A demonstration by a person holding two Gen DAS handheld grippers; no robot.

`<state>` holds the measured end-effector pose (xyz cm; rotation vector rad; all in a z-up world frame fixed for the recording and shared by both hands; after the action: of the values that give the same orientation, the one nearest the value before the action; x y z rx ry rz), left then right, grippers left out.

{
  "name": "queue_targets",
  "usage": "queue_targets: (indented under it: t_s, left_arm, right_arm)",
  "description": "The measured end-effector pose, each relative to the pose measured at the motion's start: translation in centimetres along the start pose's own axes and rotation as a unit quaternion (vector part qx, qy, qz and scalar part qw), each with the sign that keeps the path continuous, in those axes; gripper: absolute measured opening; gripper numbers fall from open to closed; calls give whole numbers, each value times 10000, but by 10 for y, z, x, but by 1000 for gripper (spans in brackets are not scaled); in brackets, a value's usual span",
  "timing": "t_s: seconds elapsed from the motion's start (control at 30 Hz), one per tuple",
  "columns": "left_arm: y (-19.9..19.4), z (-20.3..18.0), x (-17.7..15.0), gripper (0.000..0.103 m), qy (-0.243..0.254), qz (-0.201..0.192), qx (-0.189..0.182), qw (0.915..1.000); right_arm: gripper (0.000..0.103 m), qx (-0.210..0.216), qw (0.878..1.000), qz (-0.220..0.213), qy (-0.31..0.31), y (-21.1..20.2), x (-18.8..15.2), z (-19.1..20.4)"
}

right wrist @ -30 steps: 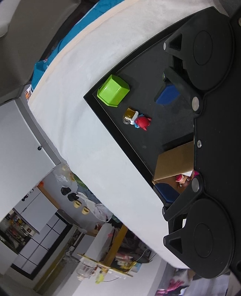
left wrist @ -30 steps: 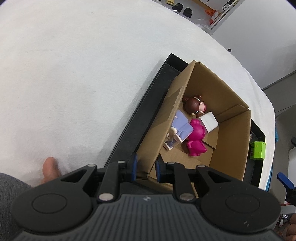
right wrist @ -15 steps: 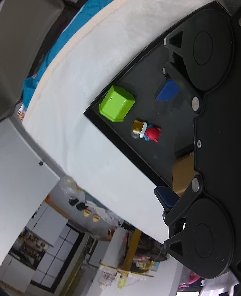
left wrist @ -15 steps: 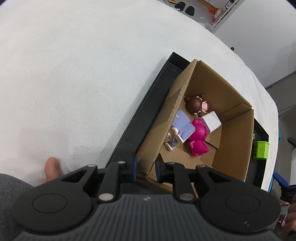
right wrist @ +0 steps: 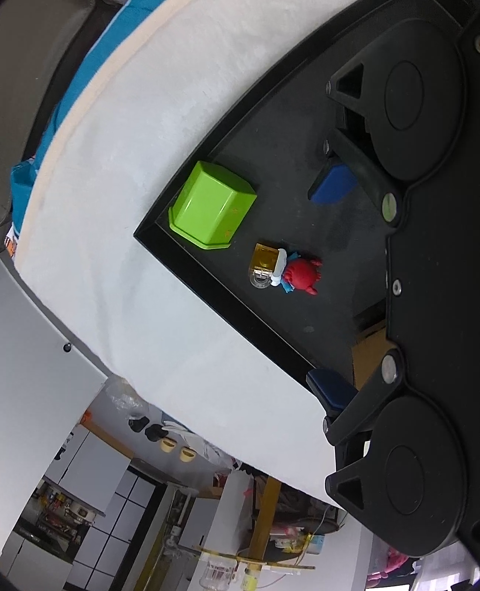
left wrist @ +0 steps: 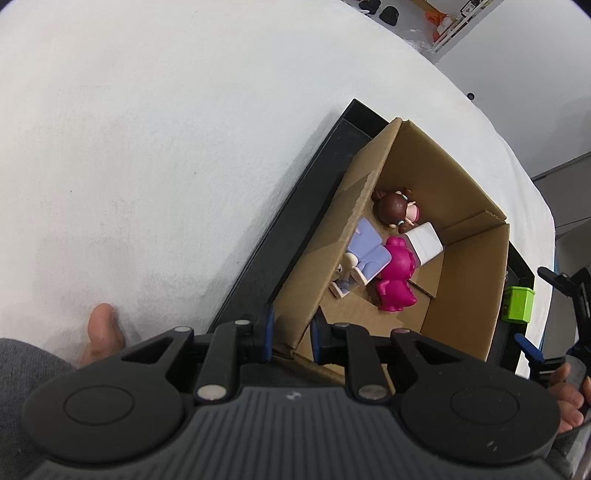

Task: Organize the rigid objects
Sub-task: 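Move the right gripper to the red figure holding a beer mug, then close the right gripper on the red figure and lift it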

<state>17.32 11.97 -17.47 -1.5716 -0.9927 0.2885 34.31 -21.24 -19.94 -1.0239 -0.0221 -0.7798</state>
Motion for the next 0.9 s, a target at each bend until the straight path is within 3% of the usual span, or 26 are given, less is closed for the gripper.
queue_targets:
  t_s: [0.6, 0.63, 0.67, 0.7, 0.73, 0.9]
  left_arm:
    - [4, -3, 3, 18, 49, 67, 77, 9999]
    - [4, -4, 3, 18, 53, 66, 82, 9999]
    - [4, -4, 3, 18, 55, 66, 81, 9999]
    - [4, -4, 3, 19, 49, 63, 80, 9999]
    - [4, -4, 3, 19, 34, 56, 73, 10000]
    - [3, -3, 2, 19, -2, 35, 95, 9999]
  right_arm:
    - [88, -574, 9976, 13, -382, 48, 3, 23]
    - [75, -659, 9969, 63, -414, 52, 2, 21]
    - [50, -736, 9964, 206, -373, 56, 1, 17]
    - [34, -736, 9963, 337, -280, 58, 0, 13]
    - [23, -605, 9972, 409, -140, 57, -1, 8]
    - [11, -242, 9986, 465, 15, 38, -4, -7]
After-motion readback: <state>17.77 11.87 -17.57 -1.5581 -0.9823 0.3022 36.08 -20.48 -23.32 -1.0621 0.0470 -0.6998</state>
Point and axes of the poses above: each gripper's, at about its wrist camera, not at the fingertips, and y roughly the way its jaws point, z to its left, x to its top, the point moved 1 cm from there along y, roughly the way its jaws point, and after that the axes turned 10 degrees about -z, right-handed, at the moved point
